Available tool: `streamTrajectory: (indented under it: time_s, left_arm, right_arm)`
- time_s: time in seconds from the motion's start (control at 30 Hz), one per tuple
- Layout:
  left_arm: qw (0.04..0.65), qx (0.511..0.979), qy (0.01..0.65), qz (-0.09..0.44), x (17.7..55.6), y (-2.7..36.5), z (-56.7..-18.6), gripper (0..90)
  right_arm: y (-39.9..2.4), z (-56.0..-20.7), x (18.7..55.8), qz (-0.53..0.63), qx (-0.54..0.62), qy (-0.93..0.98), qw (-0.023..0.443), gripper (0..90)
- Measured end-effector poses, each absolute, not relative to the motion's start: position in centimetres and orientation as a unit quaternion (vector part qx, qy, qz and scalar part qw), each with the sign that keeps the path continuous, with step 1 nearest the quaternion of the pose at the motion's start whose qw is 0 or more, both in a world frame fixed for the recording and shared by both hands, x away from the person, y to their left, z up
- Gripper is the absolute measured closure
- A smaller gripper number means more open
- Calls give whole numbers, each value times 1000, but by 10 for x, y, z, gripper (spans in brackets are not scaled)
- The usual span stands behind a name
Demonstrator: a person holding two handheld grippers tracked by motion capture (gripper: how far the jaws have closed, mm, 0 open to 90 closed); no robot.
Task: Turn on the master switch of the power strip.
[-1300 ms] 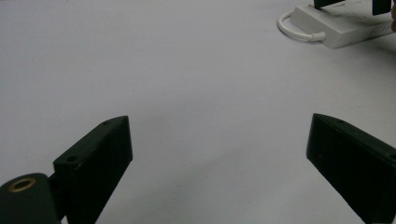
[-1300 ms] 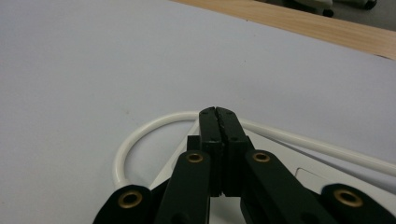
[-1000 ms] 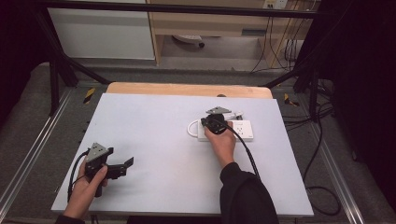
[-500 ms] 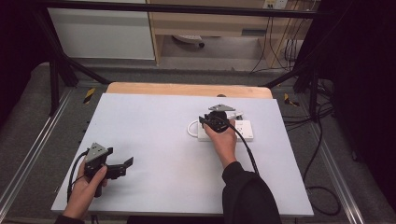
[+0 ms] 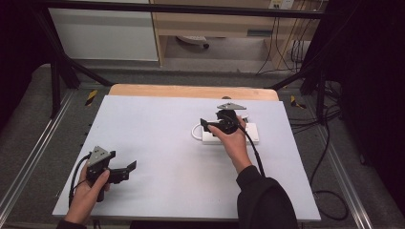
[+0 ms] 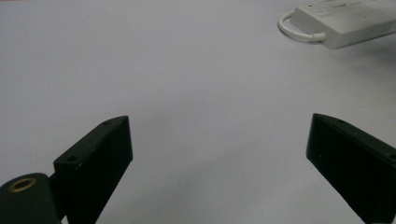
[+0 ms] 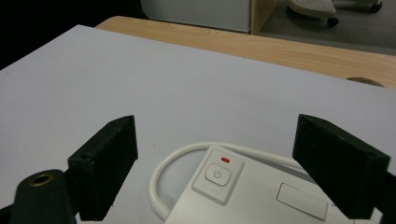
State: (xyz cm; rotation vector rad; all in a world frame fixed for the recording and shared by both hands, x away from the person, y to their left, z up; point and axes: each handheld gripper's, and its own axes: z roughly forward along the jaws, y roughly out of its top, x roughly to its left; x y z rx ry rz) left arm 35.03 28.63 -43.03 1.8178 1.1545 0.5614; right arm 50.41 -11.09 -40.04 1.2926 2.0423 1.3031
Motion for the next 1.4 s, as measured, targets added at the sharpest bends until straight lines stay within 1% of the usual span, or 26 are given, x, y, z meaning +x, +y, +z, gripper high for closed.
streamTrajectory:
  time_s: [0.1,0.2,0.43,0.93,1.13,1.4]
  left_arm:
    - [442,733,465,226,350,286,-430,70]
    - [442,733,464,227,350,286,-430,71]
    - [442,732,467,227,349,288,-430,71]
    - [445,727,472,226,348,290,-430,70]
    - [445,726,473,227,347,291,-430,70]
    - [446,723,477,228,347,292,-430,69]
  right_arm:
    - [-110,-396,501,467,454,730,207,134]
    - [-111,-391,498,467,458,730,199,107]
    - [-118,-377,491,471,454,728,202,42]
    - [-135,-356,470,484,430,734,206,54]
    - [-150,-350,459,491,429,729,210,57]
    - [-173,-351,442,493,429,726,213,52]
